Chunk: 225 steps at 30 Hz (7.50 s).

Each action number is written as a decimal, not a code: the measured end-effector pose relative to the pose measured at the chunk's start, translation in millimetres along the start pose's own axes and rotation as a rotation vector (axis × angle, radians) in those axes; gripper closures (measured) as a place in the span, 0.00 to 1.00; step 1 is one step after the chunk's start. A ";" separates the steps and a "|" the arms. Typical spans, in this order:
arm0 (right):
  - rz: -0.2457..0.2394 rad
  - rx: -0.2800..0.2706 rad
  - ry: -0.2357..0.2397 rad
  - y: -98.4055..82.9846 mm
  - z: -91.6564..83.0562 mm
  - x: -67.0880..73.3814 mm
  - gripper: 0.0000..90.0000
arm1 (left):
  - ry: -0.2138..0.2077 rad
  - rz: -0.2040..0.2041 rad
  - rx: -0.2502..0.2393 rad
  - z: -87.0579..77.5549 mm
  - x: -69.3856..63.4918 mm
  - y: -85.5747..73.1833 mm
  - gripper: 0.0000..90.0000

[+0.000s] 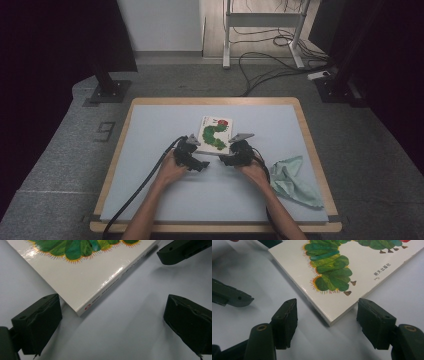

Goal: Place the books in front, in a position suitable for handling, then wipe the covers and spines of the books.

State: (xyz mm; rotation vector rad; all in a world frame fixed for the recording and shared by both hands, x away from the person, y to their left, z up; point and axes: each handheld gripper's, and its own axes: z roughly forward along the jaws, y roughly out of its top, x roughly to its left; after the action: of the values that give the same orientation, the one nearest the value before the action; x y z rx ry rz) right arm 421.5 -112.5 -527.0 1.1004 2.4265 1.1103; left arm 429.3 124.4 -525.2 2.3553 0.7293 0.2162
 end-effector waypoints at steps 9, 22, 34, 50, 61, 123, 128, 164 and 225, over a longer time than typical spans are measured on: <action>-0.008 0.000 0.041 -10.4 -10.3 10.6 0.37 | 0.013 0.006 -0.013 -5.7 -13.3 -10.3 0.02; -0.019 -0.009 0.095 -27.0 -24.9 31.4 0.38 | 0.013 -0.010 -0.022 -17.7 -32.9 -26.0 0.02; -0.080 -0.002 0.140 -42.0 -42.5 61.3 0.36 | -0.006 -0.014 -0.026 -31.7 -53.4 -43.5 0.02; -0.114 -0.007 0.110 -41.5 -50.6 63.5 0.32 | 0.031 0.008 -0.008 -34.9 -61.5 -47.2 0.02; -0.080 -0.025 0.035 -16.1 -38.2 19.6 0.16 | 0.101 -0.074 -0.030 -32.7 -45.6 -47.1 0.00; -0.010 0.032 0.130 -19.6 -18.0 6.0 0.02 | 0.158 -0.151 -0.021 -56.5 -41.5 -74.8 0.00; -0.024 0.026 0.143 -24.5 -21.4 12.9 0.02 | 0.132 -0.119 -0.008 -63.9 -56.1 -82.6 0.00; -0.060 0.031 0.160 -42.1 -34.7 59.6 0.03 | -0.026 0.068 -0.027 -79.5 -52.4 -103.7 0.02; 0.044 0.055 -0.148 -72.7 -151.0 -32.7 0.00 | 0.038 -0.021 -0.036 -92.0 -46.8 -119.5 0.00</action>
State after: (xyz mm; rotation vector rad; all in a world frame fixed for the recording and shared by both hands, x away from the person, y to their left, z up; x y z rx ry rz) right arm 329.4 -248.6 -480.7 1.2135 2.3412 0.9440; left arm 306.7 223.7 -528.3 2.3141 0.7616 0.2637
